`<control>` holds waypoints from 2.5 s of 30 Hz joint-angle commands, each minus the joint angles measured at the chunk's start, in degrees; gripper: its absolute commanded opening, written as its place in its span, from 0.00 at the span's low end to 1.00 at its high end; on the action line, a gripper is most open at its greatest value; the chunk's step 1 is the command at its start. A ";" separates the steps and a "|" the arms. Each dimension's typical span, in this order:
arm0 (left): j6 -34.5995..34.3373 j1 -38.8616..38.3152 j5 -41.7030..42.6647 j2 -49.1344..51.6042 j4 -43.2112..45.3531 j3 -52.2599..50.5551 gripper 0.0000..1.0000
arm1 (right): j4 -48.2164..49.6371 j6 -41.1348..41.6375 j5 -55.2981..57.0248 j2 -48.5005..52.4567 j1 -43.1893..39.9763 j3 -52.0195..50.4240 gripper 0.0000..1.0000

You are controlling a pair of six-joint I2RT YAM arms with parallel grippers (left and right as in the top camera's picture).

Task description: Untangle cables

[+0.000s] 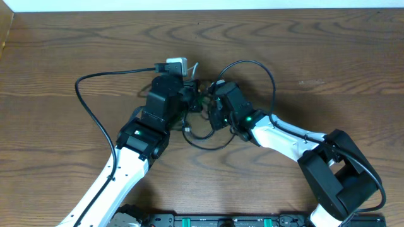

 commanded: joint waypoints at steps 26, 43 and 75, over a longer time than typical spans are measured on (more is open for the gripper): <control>-11.06 24.92 -7.26 -0.55 -27.78 -0.15 0.08 | -8.15 1.03 6.69 0.07 -33.40 0.24 0.01; 23.67 24.13 21.05 3.30 -25.68 -0.17 0.08 | -3.13 -2.38 -38.97 -2.58 -32.41 0.26 0.73; 29.62 24.20 48.22 3.78 -27.71 -0.15 0.08 | 1.90 17.97 12.07 5.01 -10.71 0.28 0.01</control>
